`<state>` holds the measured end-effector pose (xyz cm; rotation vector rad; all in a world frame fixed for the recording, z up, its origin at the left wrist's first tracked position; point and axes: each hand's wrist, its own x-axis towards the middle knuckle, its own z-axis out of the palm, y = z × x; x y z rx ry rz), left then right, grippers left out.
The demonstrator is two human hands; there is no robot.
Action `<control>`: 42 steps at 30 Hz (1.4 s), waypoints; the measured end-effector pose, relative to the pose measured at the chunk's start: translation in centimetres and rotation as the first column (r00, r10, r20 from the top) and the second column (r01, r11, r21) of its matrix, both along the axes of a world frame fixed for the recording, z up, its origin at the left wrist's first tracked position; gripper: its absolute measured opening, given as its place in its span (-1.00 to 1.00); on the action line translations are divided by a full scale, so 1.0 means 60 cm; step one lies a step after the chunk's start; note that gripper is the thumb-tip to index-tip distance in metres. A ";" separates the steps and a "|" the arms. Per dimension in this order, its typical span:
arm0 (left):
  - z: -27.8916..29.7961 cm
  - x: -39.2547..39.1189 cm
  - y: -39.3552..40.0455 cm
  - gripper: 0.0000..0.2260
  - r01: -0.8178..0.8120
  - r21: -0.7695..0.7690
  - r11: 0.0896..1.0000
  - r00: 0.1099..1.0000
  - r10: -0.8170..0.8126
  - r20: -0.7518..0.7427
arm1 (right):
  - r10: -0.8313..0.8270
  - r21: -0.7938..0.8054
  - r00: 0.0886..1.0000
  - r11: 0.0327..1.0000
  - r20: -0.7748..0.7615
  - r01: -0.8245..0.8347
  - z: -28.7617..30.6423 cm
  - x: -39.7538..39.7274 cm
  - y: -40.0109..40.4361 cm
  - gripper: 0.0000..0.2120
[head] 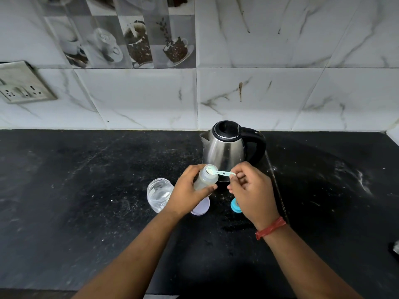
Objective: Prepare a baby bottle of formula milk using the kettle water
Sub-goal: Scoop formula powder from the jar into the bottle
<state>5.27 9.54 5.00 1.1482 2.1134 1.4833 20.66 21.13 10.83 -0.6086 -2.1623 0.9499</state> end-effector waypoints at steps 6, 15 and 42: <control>0.000 -0.007 -0.003 -0.51 -0.006 0.016 1.000 1.000 0.006 0.019 | 0.033 0.316 0.998 0.947 0.060 -0.051 0.001 0.000 -0.006 -0.91; 0.000 -0.009 0.000 -0.52 0.016 0.028 0.999 0.999 -0.018 0.041 | 0.063 0.369 0.996 0.925 0.070 -0.084 0.004 0.001 0.005 -0.85; -0.099 0.054 0.044 -0.59 0.145 -0.314 0.938 0.985 -0.106 0.139 | -0.412 -0.711 0.903 0.671 -0.125 0.208 -0.041 0.079 0.054 -0.95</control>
